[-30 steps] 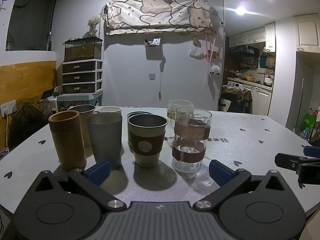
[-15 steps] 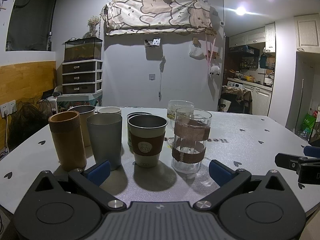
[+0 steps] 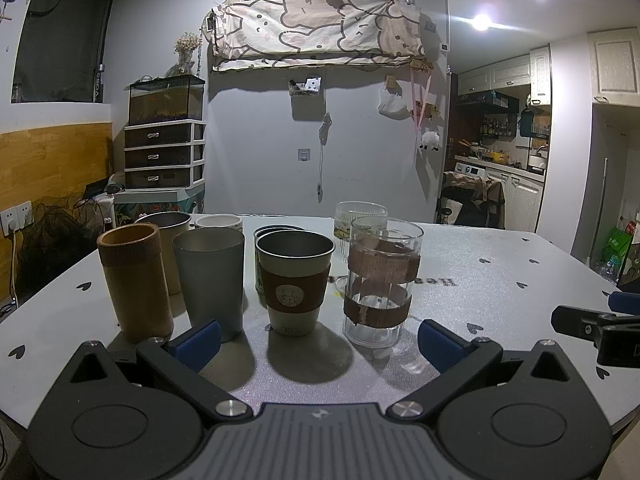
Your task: Flip cup upright
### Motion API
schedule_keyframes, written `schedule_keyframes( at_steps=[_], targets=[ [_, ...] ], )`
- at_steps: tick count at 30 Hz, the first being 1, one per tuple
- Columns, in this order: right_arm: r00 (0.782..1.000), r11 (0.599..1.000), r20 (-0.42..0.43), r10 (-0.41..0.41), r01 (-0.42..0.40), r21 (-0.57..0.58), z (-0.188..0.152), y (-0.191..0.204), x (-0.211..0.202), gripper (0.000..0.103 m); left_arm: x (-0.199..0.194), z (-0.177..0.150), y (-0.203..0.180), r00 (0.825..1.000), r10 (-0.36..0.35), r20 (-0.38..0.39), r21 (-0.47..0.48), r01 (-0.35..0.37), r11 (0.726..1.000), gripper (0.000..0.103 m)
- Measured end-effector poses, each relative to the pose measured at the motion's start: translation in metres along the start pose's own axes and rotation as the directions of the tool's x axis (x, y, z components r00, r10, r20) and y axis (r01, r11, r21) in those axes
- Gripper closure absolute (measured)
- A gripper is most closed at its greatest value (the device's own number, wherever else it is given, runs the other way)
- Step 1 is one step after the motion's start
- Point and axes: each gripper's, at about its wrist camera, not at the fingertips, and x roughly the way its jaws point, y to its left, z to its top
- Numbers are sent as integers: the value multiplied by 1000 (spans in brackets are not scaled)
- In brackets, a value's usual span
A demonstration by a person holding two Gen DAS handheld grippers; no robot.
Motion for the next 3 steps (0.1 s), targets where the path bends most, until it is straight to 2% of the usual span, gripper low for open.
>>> schedule_keyframes(
  at_steps=[3],
  targets=[
    [1000,1000,-1,0,0,1,0,0,0,0,0,0,-1,1000,1,0,1,-1,1000,0]
  ],
)
